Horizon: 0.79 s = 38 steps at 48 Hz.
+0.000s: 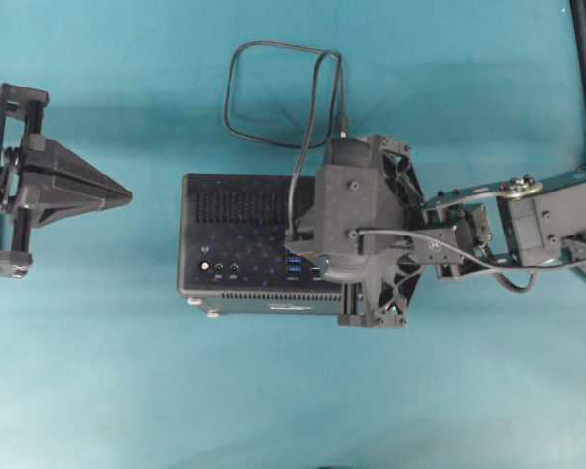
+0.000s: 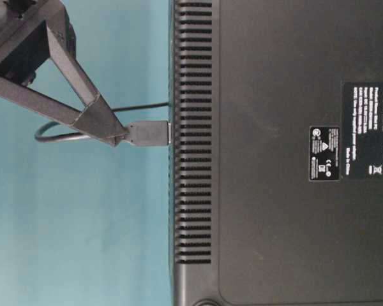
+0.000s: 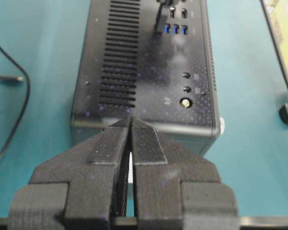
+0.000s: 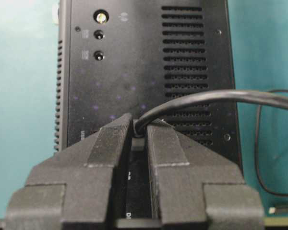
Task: Insert the USB into the PC box with both arms.
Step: 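Hold the USB plug pressed flush against the box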
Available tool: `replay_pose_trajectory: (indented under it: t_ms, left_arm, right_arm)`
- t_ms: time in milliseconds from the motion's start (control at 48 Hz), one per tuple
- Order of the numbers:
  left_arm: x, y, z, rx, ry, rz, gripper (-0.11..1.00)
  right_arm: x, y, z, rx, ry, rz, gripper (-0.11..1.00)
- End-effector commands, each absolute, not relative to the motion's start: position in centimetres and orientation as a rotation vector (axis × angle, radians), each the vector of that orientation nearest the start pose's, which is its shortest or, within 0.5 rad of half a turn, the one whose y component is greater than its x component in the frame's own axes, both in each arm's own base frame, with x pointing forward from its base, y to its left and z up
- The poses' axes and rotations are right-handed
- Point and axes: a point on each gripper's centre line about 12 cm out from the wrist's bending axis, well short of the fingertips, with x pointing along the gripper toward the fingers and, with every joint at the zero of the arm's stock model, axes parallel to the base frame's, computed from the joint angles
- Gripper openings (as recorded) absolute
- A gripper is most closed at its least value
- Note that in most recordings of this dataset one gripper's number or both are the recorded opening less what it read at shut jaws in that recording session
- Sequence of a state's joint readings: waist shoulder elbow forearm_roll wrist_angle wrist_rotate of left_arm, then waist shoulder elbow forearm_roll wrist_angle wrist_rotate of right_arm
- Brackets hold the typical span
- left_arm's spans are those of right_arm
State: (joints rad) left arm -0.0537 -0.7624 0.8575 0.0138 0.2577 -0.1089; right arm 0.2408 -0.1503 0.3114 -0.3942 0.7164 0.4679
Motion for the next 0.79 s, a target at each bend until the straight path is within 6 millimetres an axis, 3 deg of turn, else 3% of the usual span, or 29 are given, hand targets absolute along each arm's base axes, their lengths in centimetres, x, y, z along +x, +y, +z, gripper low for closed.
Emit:
replay_pose_trajectory:
  t_ms: [0, 229, 520, 770]
  left_arm:
    - [24.6, -1.3, 32.2, -0.084, 0.332, -0.034, 0.0]
    - [24.6, -1.3, 32.5, -0.084, 0.324, -0.034, 0.0]
    - [24.6, -1.4, 32.3, -0.082, 0.33, -0.037, 0.0]
    - [24.7, -1.3, 32.4, -0.082, 0.329, -0.036, 0.0]
  right_arm:
    - [38.3, 5.7, 29.9, -0.05, 0.82, -0.107, 0.09]
    - [38.2, 5.3, 29.7, -0.053, 0.826, -0.117, 0.09]
    - [38.3, 7.7, 29.8, -0.048, 0.827, -0.06, 0.09]
    - [38.4, 5.9, 30.0, -0.063, 0.838, -0.111, 0.09]
